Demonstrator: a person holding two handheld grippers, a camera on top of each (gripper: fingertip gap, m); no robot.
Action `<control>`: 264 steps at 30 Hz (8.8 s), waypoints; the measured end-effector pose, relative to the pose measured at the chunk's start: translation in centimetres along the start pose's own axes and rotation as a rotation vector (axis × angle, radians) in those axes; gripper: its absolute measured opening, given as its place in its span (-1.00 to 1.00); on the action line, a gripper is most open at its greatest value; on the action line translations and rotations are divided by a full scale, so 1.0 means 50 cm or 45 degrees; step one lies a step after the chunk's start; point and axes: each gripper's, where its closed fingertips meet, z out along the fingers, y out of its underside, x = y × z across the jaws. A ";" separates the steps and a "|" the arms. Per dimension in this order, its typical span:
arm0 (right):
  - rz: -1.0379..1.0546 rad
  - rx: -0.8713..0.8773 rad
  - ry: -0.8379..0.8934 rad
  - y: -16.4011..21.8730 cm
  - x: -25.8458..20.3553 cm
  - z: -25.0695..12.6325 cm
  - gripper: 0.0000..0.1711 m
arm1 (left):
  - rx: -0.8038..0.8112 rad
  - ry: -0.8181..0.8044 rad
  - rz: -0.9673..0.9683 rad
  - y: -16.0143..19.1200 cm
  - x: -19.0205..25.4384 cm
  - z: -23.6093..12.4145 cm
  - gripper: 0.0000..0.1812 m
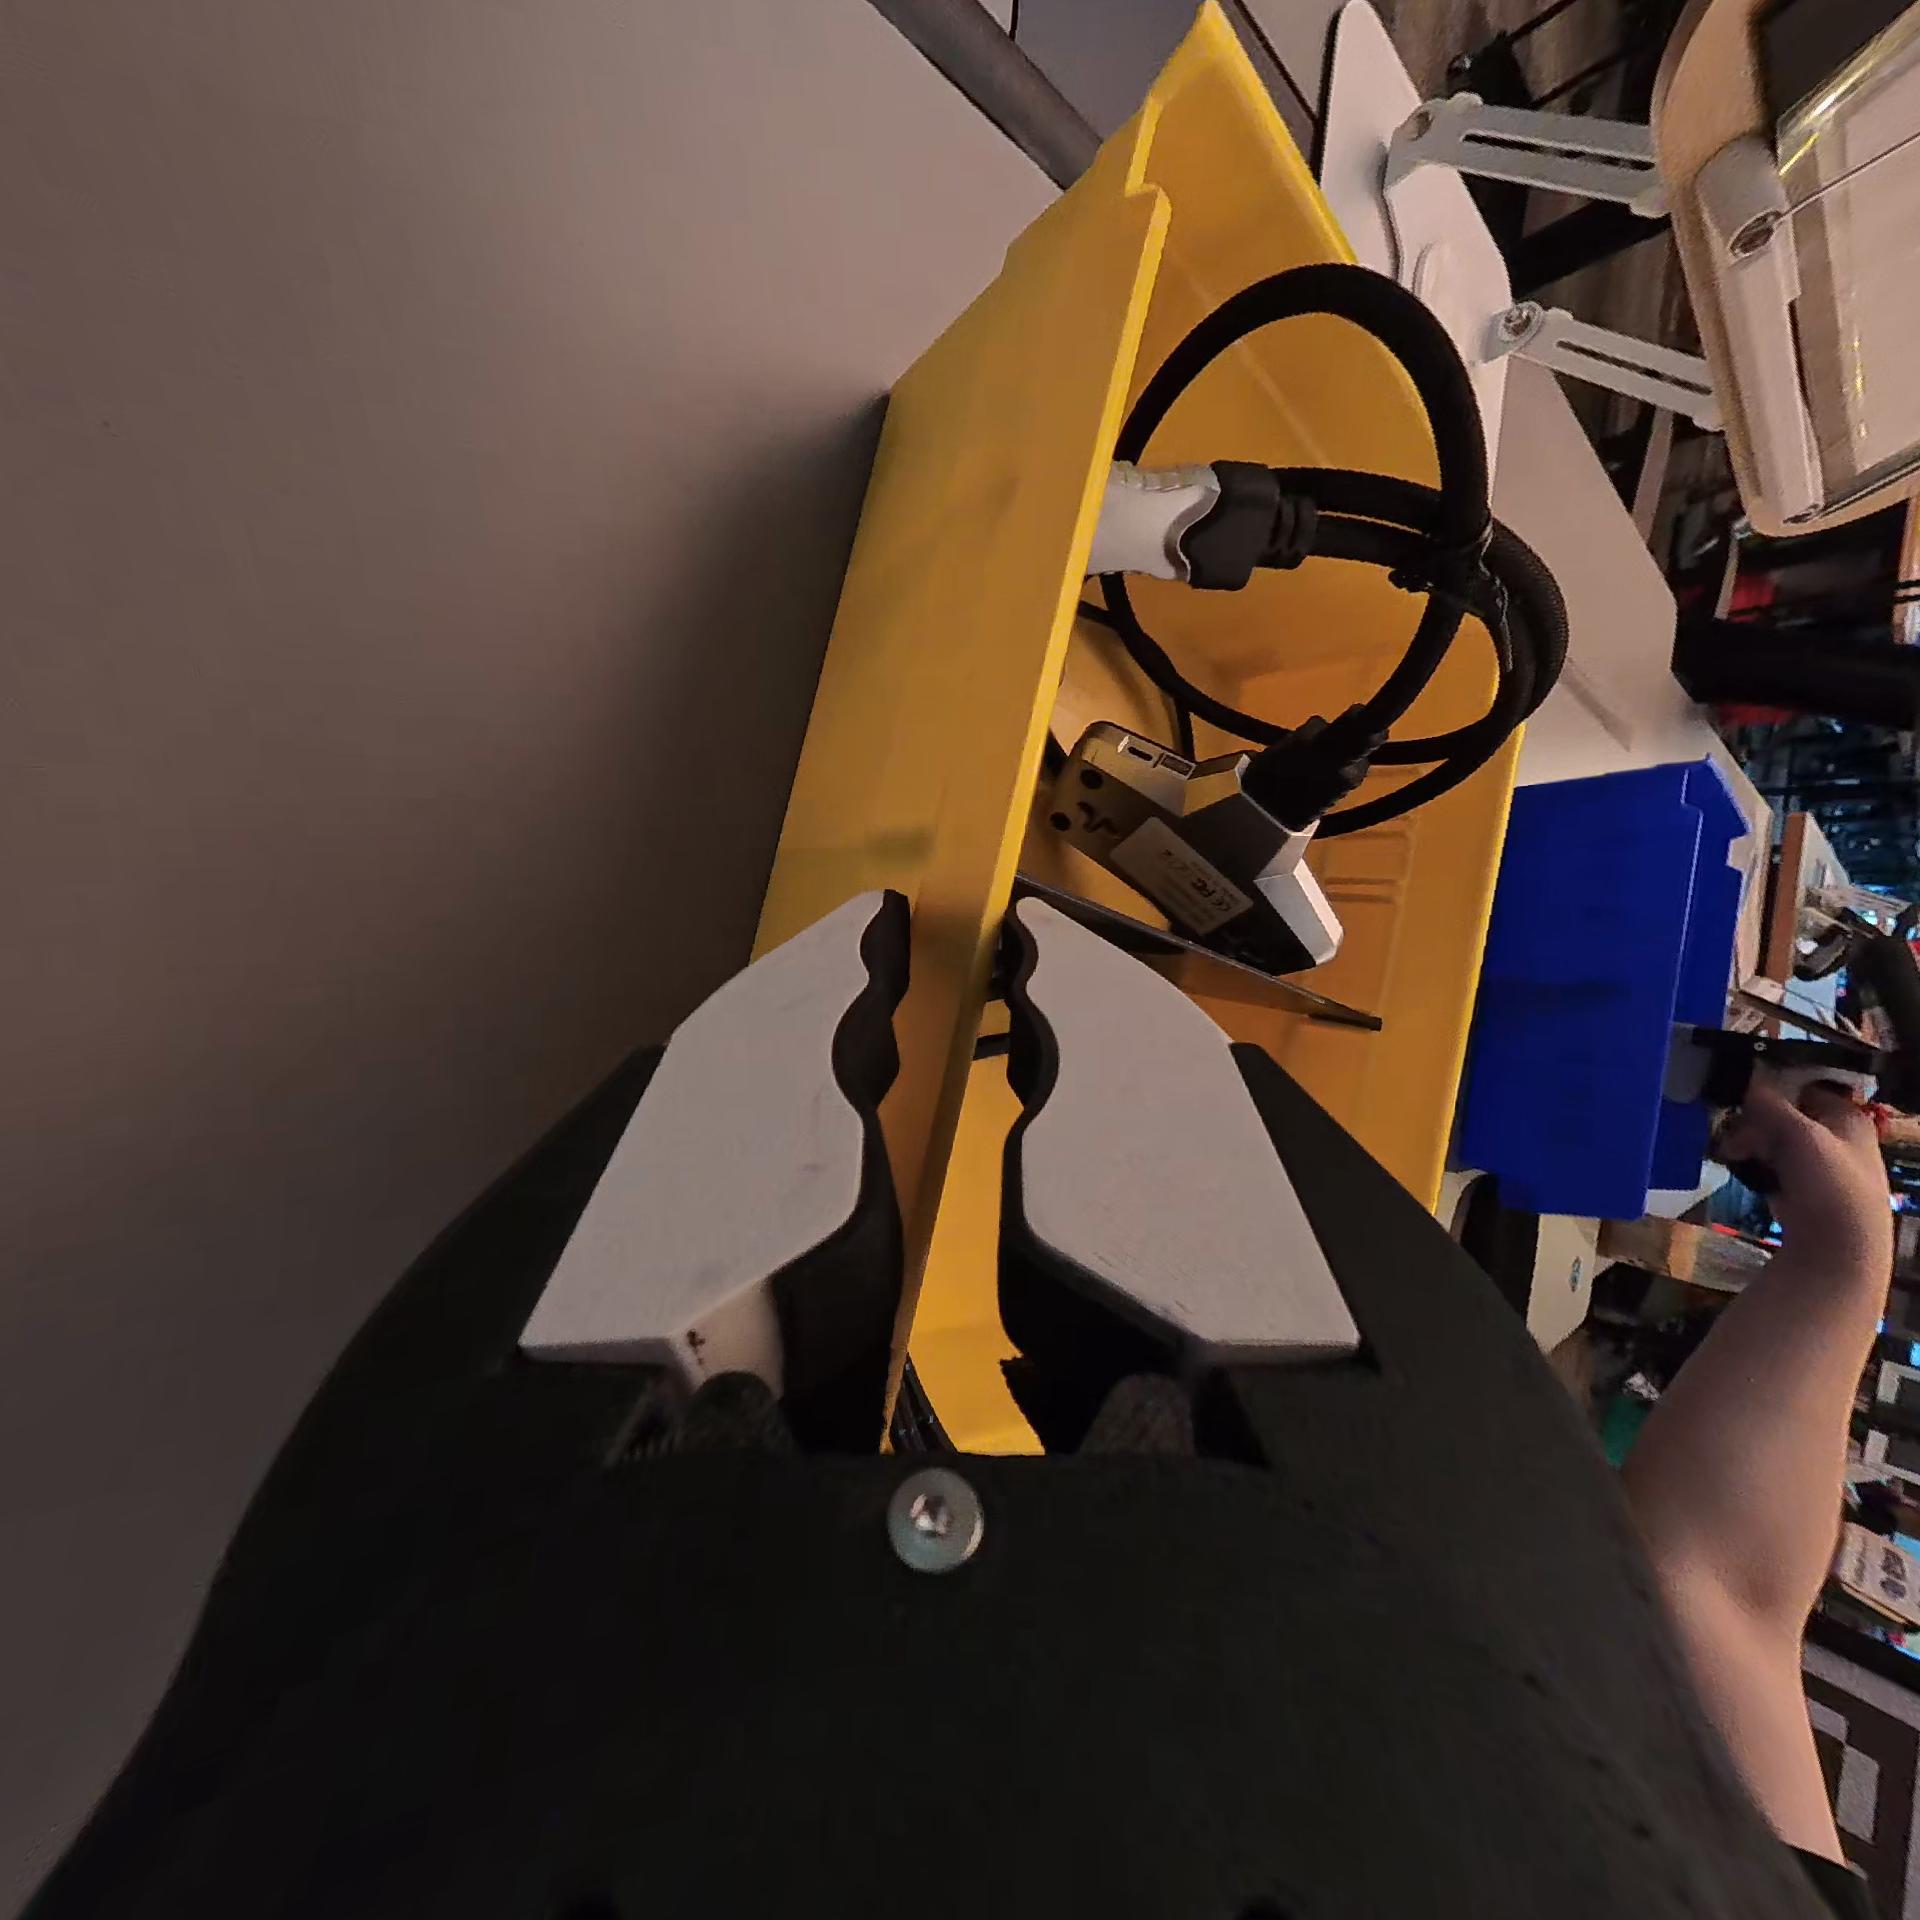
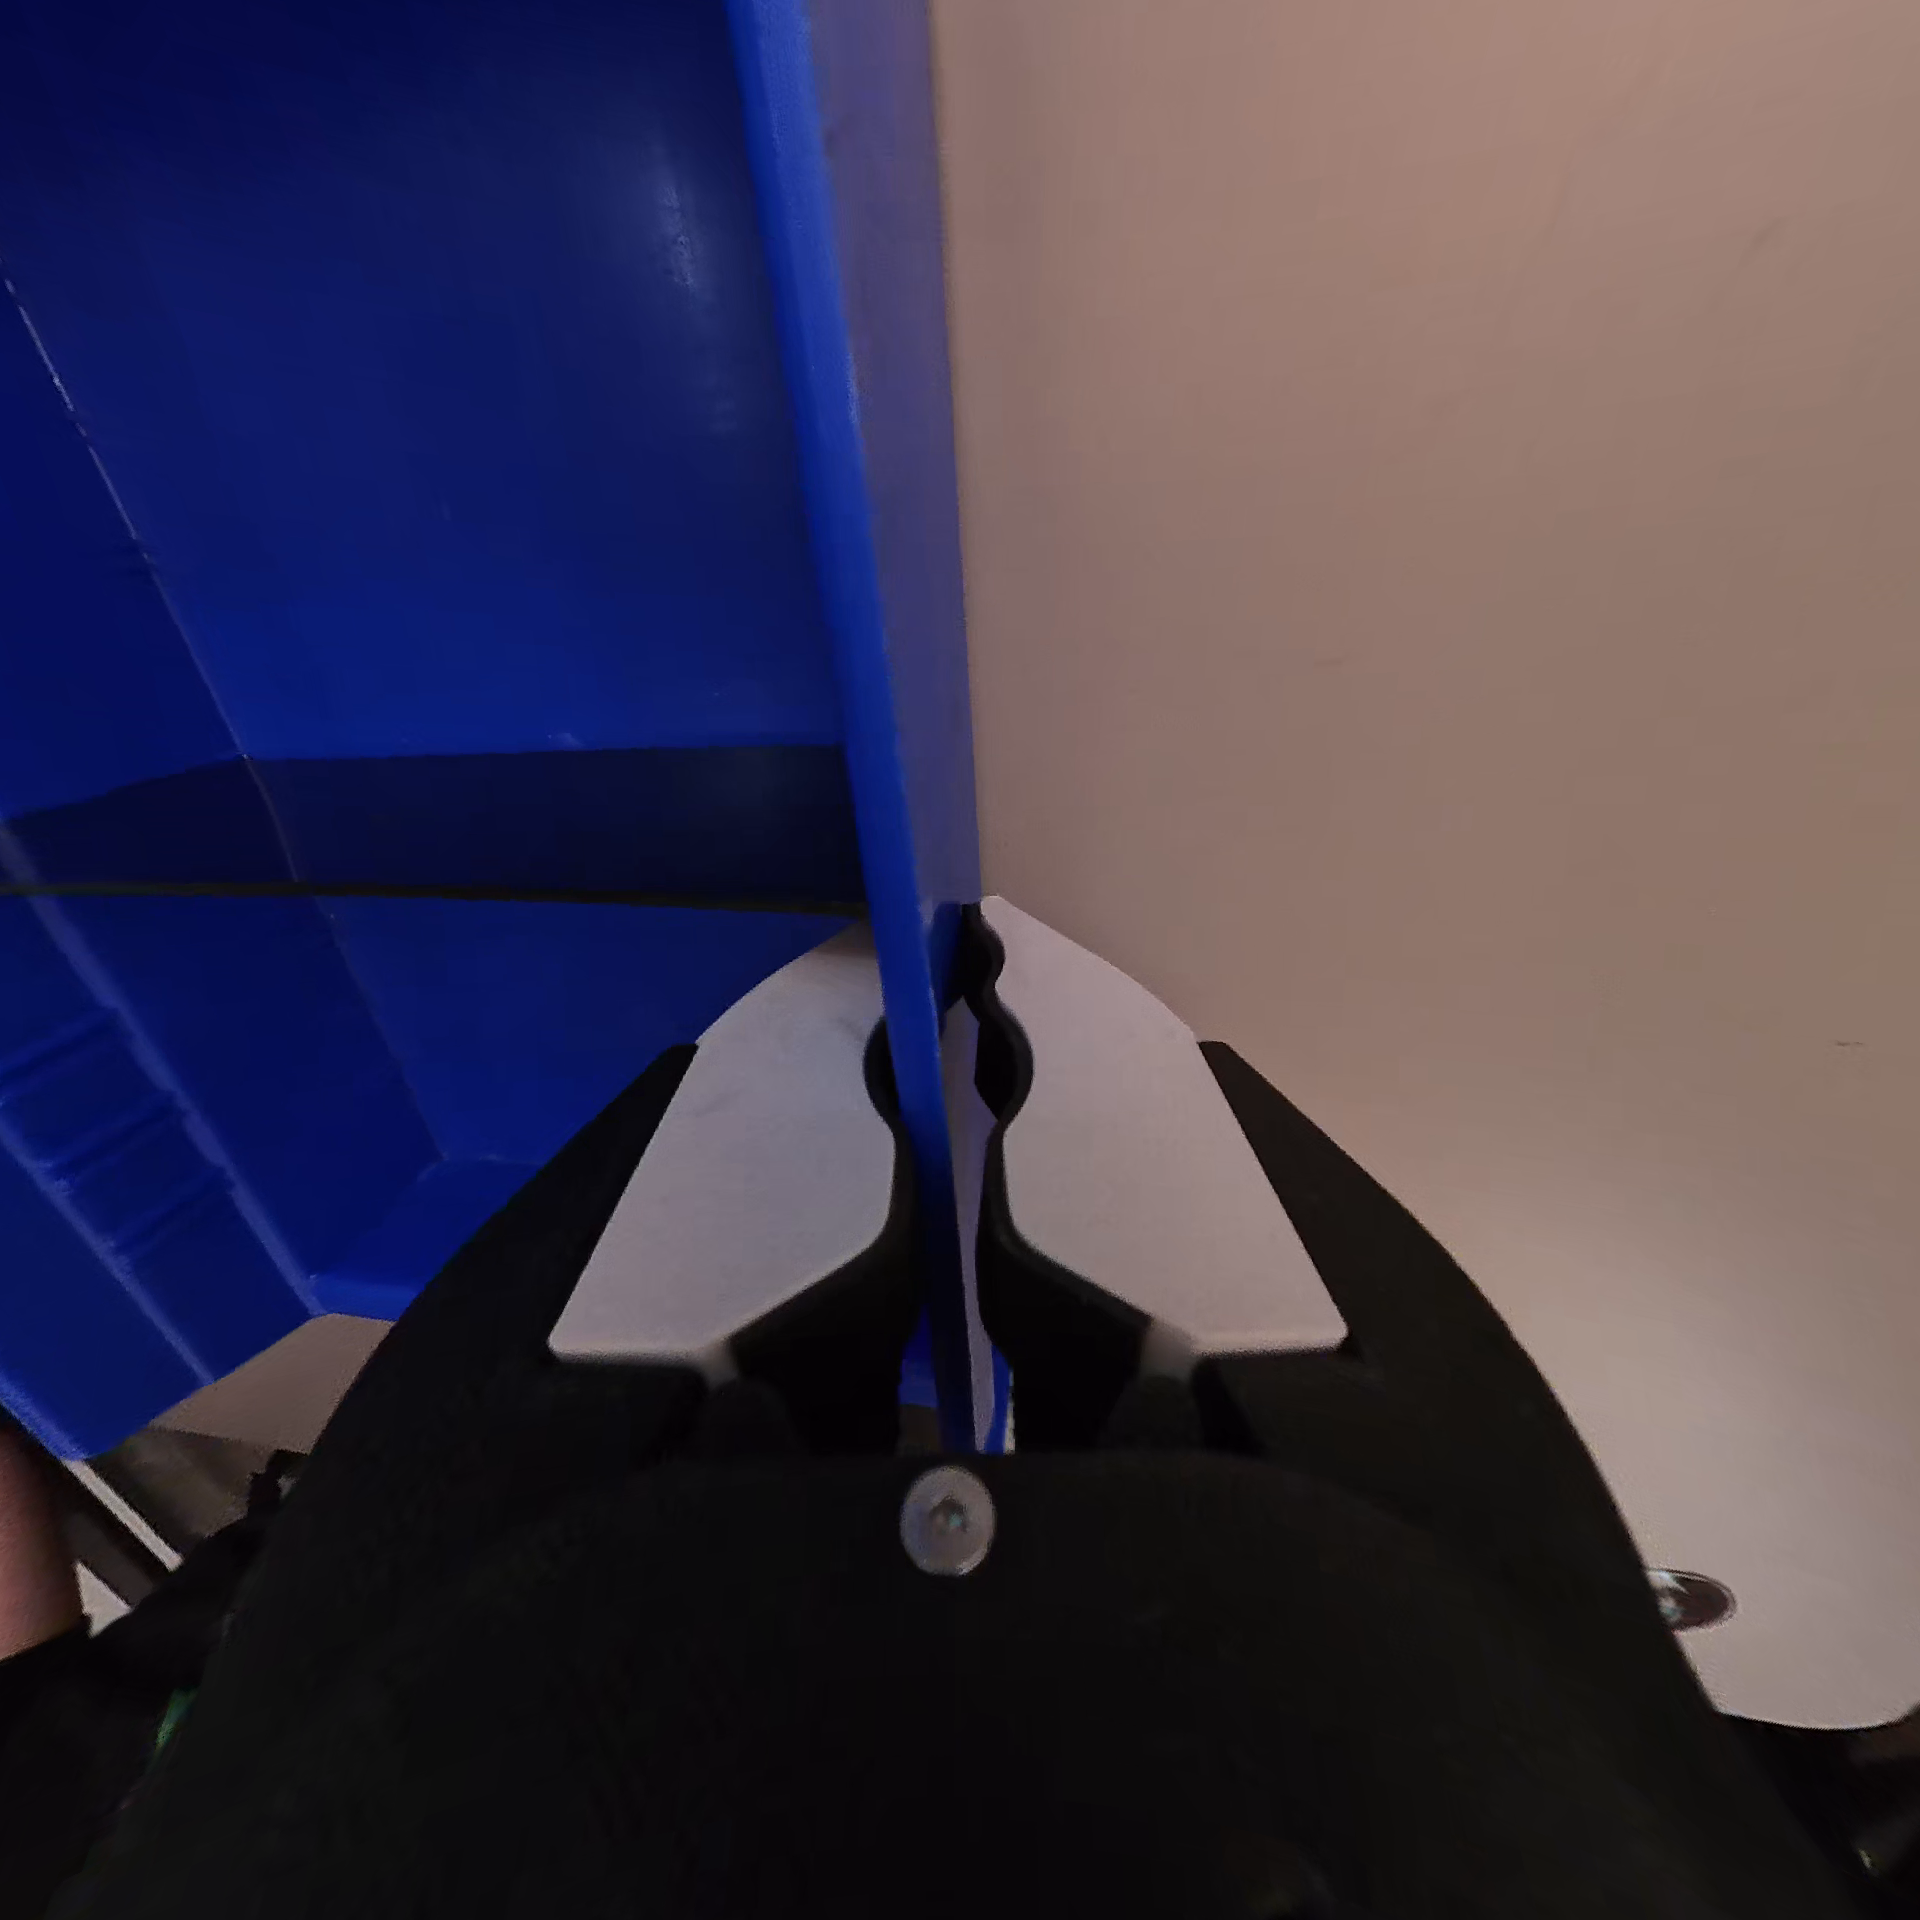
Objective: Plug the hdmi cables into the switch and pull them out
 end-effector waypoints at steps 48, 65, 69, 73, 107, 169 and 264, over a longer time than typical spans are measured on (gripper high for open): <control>0.023 0.158 0.065 -0.011 0.034 -0.017 -0.80 | 0.003 0.115 0.023 -0.003 0.057 0.016 -0.71; -0.679 2.112 0.284 -0.108 -0.202 -0.530 -0.33 | 0.568 0.299 1.291 0.079 0.453 -0.189 -0.32; -0.742 2.097 -0.175 -0.097 -0.304 -0.543 -0.34 | 0.107 0.270 1.548 0.201 0.454 -0.110 -0.40; -0.755 2.092 -0.567 -0.081 -0.368 -0.533 -0.36 | -0.482 0.217 1.628 0.329 0.369 -0.055 -0.56; -0.653 1.663 -0.492 -0.150 -0.276 -0.386 -0.36 | -1.131 -0.562 1.244 0.354 0.184 0.041 -0.18; -0.730 1.400 -0.542 -0.151 -0.324 -0.296 -0.46 | -0.534 -0.323 1.484 0.216 0.264 0.003 -0.97; -1.300 1.194 -0.521 -0.055 -0.611 -0.199 -0.46 | 0.082 -0.107 1.134 0.053 0.304 -0.069 -0.93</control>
